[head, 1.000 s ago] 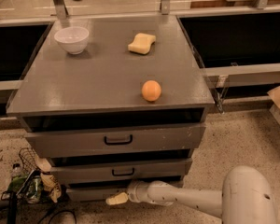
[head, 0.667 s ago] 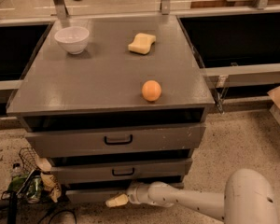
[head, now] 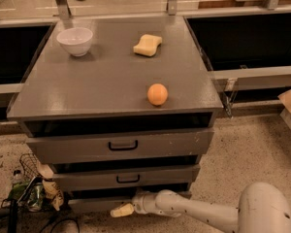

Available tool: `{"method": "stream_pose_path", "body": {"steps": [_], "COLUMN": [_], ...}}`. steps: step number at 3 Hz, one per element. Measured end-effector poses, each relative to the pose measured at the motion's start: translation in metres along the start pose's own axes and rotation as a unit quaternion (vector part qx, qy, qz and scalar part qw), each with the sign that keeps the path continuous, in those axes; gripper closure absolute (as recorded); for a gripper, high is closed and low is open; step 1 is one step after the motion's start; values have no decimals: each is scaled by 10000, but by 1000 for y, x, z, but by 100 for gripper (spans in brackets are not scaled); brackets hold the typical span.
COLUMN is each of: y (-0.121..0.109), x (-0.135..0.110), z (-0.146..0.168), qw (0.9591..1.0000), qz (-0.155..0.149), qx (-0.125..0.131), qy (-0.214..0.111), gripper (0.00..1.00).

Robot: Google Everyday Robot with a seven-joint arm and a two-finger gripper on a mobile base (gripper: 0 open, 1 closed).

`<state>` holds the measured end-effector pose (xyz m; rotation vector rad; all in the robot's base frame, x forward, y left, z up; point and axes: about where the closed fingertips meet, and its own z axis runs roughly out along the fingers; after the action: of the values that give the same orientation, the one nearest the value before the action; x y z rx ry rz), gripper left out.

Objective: Open bottom drawer

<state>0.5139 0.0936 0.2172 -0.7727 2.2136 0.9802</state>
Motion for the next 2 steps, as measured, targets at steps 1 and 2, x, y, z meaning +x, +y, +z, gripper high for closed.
{"method": "stream_pose_path", "body": {"steps": [1,2], "y": [3,6], "x": [2,2], "z": [0,-3], "qw": [10000,9999], "qz": [-5,10], "qx": [-90,-144], "qy": [21,23], "gripper": [0,0]}}
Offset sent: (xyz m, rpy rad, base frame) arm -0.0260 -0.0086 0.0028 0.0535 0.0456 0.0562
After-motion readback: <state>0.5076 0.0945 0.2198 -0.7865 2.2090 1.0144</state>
